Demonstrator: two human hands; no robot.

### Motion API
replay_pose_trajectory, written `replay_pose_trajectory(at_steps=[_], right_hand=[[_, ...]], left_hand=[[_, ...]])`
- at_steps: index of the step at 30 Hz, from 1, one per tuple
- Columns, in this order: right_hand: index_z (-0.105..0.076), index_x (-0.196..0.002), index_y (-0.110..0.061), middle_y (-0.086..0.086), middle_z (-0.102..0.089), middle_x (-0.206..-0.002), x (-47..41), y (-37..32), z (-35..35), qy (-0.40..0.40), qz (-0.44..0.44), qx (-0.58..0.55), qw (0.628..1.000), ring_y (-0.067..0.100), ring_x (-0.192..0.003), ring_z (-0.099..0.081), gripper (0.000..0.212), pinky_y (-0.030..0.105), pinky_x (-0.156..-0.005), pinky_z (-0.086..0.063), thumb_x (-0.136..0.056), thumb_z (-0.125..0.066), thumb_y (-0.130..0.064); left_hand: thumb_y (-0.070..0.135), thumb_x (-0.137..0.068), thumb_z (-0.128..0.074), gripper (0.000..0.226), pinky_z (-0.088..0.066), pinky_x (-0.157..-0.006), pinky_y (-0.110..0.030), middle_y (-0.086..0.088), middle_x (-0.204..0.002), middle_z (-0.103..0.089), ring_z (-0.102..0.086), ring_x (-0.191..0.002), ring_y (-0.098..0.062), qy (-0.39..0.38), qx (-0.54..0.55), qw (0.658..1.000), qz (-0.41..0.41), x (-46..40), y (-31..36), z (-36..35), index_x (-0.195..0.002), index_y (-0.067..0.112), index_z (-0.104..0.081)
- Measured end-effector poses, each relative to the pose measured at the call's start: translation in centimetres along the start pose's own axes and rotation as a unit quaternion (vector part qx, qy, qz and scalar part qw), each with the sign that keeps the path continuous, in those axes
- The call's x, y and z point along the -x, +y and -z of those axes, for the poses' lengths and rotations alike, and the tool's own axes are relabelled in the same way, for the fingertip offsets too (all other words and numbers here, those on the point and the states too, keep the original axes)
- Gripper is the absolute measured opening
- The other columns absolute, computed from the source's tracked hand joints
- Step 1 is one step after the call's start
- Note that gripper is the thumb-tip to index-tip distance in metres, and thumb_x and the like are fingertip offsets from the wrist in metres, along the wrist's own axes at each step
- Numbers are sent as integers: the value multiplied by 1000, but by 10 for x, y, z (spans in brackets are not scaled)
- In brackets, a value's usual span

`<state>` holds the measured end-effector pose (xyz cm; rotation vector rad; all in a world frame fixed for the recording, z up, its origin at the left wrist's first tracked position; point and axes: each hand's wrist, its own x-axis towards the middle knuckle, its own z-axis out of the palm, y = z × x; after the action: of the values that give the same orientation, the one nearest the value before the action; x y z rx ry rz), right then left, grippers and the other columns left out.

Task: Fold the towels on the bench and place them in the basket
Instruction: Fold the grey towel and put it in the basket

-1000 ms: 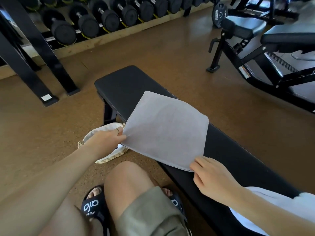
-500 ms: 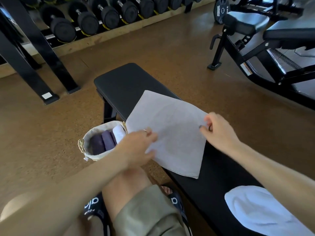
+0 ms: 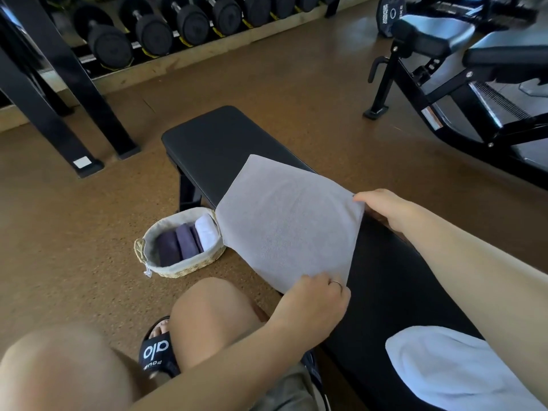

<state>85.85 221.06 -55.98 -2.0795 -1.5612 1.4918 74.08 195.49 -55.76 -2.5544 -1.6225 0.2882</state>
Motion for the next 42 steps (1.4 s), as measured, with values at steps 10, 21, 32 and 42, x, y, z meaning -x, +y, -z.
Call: replay_pose_trajectory(at_steps=[10, 21, 32, 42], right_hand=[[-67, -117, -13, 9, -69, -116, -7, 7, 8, 11, 24, -200, 979, 24, -107, -67, 33, 35, -87, -55, -88, -69, 3], [-70, -112, -9, 13, -66, -100, 39, 63, 81, 37, 89, -164, 982, 22, -86, -62, 24, 32, -69, -52, -90, -63, -2], [-73, -111, -8, 8, -66, -94, 45, -8, 68, -55, 150, -175, 972, 18, -83, -67, 19, 27, -68, -55, -93, -67, -9], [-76, -100, -5, 12, -73, -88, 8, -100, 8, -62, 204, 58, 975, 18, -73, -64, 13, 27, -60, -49, -88, -70, -3]], left_hand=[[11, -76, -53, 12, -19, -44, -30, 2, -72, -52, -34, -57, -16, 7, 31, 999, -12, 12, 3, 5, -83, 20, -49], [24, -97, -47, 8, -47, -48, -32, 1, -83, -51, -47, -66, -17, 89, 237, 967, -39, 27, 29, 1, -93, 17, -48], [17, -97, -56, 29, -33, -60, -19, 7, -70, -45, -41, -64, -6, 57, 483, 859, 161, 42, -41, 46, -74, 21, -39], [5, -98, -53, 23, -60, -88, -50, 7, -63, -66, -75, -78, -18, 37, 674, 645, 358, 68, -126, 16, -76, 8, -49]])
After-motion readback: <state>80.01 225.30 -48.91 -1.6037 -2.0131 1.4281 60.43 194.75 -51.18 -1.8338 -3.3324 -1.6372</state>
